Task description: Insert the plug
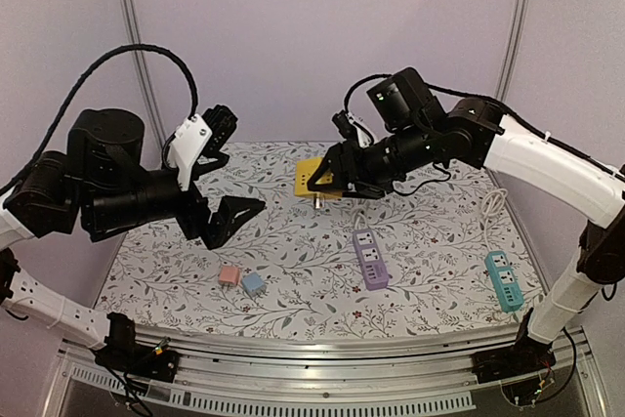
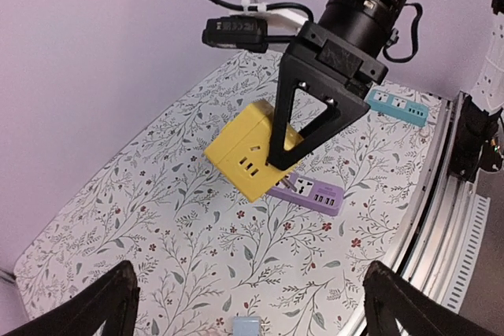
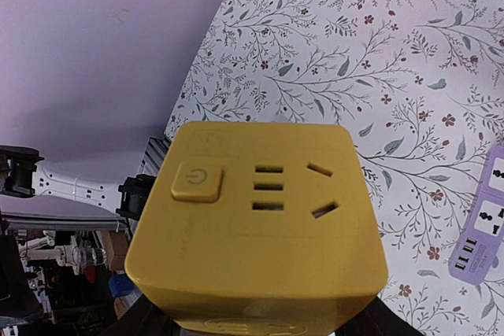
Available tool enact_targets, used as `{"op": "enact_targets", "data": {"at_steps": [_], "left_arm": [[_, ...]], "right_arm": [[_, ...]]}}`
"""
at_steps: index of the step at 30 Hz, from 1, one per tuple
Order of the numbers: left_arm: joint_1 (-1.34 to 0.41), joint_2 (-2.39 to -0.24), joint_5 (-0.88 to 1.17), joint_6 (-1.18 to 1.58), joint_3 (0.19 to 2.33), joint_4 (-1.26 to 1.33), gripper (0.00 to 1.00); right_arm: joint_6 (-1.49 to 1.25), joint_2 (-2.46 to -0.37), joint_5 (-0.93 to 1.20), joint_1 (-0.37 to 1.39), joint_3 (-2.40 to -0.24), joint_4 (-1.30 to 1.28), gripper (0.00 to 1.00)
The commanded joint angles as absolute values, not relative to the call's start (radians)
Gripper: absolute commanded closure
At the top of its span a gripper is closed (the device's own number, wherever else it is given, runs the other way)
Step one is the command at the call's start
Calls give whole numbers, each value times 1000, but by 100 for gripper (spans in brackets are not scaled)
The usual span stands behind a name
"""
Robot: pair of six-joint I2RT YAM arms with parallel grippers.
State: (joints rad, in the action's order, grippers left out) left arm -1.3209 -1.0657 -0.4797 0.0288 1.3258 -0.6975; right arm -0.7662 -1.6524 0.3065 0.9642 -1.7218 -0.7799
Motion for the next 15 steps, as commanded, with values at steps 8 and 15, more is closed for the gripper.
{"op": "enact_targets", "data": {"at_steps": [8, 15], "left_arm": [[-1191, -1130, -295, 501, 1475, -938, 0], [-1142, -1302, -191, 567, 1675, -1131, 2]], "right_arm": [[-478, -1577, 36, 991, -1638, -683, 74], [-266, -1537, -135, 1092, -1529, -564, 78]]}}
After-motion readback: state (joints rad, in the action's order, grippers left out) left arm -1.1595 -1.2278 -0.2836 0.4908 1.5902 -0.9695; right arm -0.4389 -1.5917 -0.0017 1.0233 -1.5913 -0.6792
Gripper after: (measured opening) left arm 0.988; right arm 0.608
